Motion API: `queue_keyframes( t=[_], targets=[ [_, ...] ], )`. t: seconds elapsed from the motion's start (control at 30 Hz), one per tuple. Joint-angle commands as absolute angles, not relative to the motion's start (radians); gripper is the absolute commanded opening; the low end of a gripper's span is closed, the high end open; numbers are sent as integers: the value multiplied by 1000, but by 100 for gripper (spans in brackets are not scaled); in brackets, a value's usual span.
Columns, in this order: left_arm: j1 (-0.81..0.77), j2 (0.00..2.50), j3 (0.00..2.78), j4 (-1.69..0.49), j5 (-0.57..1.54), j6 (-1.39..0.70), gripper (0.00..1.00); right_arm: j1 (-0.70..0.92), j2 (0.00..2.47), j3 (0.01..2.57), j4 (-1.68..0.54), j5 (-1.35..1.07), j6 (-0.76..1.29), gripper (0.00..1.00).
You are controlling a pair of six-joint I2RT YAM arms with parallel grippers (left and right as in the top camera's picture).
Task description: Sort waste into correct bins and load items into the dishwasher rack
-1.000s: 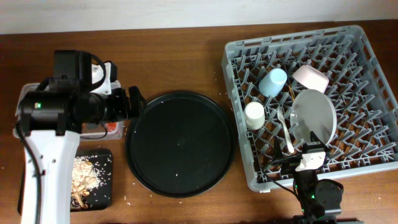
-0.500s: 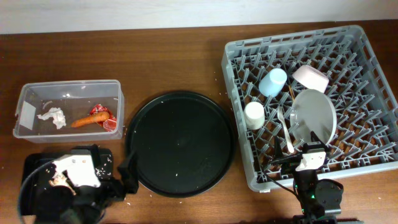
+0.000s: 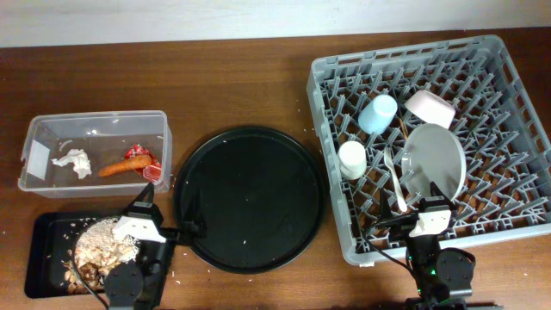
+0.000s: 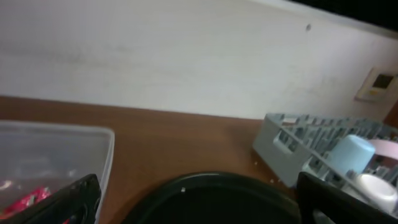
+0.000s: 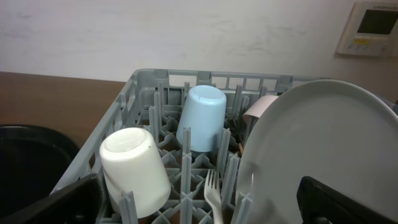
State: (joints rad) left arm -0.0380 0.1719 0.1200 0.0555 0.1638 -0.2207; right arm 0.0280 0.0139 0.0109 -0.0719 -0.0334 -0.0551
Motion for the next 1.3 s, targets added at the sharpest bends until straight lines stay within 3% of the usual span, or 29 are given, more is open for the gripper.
queue_keyframes(
  t=[0.0, 0.13, 0.37, 0.47, 1.27],
  targets=[
    [-36, 116, 31, 60, 148, -208, 99, 35, 4, 6, -77, -25, -47, 99],
    [-36, 13, 9, -68, 107, -175, 99, 35, 4, 6, -77, -25, -46, 99],
    [-36, 4, 9, -77, 75, 198, 99, 35, 4, 6, -77, -25, -46, 99],
    [-29, 4, 9, -84, 3, 212, 99, 35, 4, 6, -77, -25, -46, 99],
    [-10, 5, 9, -83, 7, 212, 99, 35, 4, 6, -77, -25, -47, 99]
  ],
)
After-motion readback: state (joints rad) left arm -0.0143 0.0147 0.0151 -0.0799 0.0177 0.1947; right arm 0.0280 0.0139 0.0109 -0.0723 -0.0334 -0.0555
